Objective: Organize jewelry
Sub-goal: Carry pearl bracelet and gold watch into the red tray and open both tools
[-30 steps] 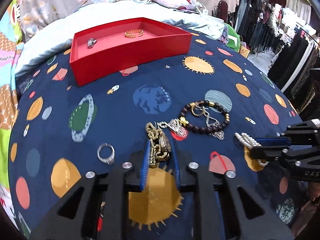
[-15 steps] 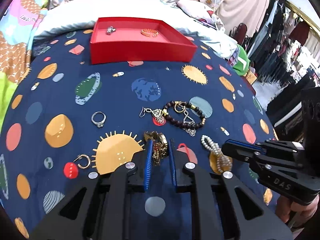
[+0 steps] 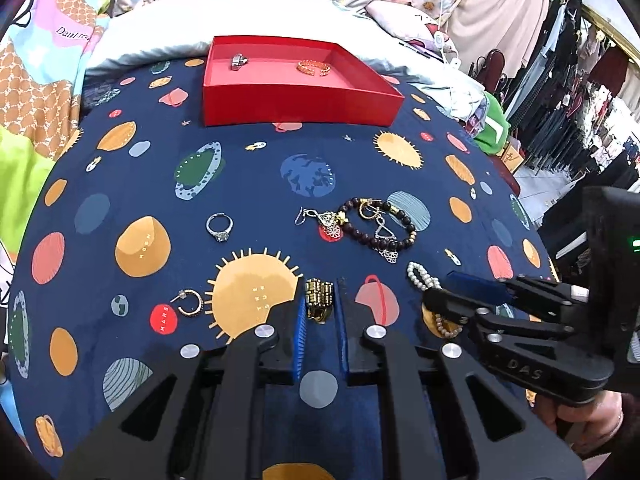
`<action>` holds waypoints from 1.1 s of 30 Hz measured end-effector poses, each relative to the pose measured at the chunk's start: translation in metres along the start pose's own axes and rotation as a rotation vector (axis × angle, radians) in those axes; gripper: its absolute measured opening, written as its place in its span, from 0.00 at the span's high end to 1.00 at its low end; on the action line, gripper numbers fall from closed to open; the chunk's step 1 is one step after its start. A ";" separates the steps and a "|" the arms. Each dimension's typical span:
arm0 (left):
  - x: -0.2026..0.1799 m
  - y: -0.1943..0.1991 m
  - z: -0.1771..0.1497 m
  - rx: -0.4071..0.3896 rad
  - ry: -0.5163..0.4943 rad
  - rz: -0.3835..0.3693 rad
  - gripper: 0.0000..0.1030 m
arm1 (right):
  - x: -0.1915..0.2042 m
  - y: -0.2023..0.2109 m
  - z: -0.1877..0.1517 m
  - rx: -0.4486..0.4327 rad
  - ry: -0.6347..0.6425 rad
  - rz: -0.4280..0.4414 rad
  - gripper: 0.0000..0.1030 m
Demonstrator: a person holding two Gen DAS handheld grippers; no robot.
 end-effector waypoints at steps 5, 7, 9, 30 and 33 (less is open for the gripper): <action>0.000 0.001 0.000 -0.001 -0.001 0.002 0.89 | -0.001 -0.003 -0.002 0.005 0.002 -0.009 0.86; 0.000 0.001 0.000 0.000 0.002 0.004 0.89 | -0.001 -0.001 -0.002 0.000 0.001 -0.010 0.86; 0.001 0.003 0.001 -0.003 0.006 0.000 0.89 | 0.000 0.001 -0.001 -0.009 -0.003 -0.003 0.86; 0.009 0.042 0.116 -0.226 0.005 0.029 0.89 | 0.008 0.053 0.104 -0.230 0.083 0.042 0.88; 0.014 0.036 0.146 -0.250 0.007 0.035 0.89 | 0.004 0.054 0.131 -0.256 0.094 0.046 0.88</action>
Point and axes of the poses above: each gripper's, at about its wrist camera, not at the fingertips, and y roughly against the way its jaws point, x to its left, z to its top, the point moved 1 cm from there along -y, roughly the way its jaws point, and after that the axes turned 11 degrees about z, right-handed, at the moved point
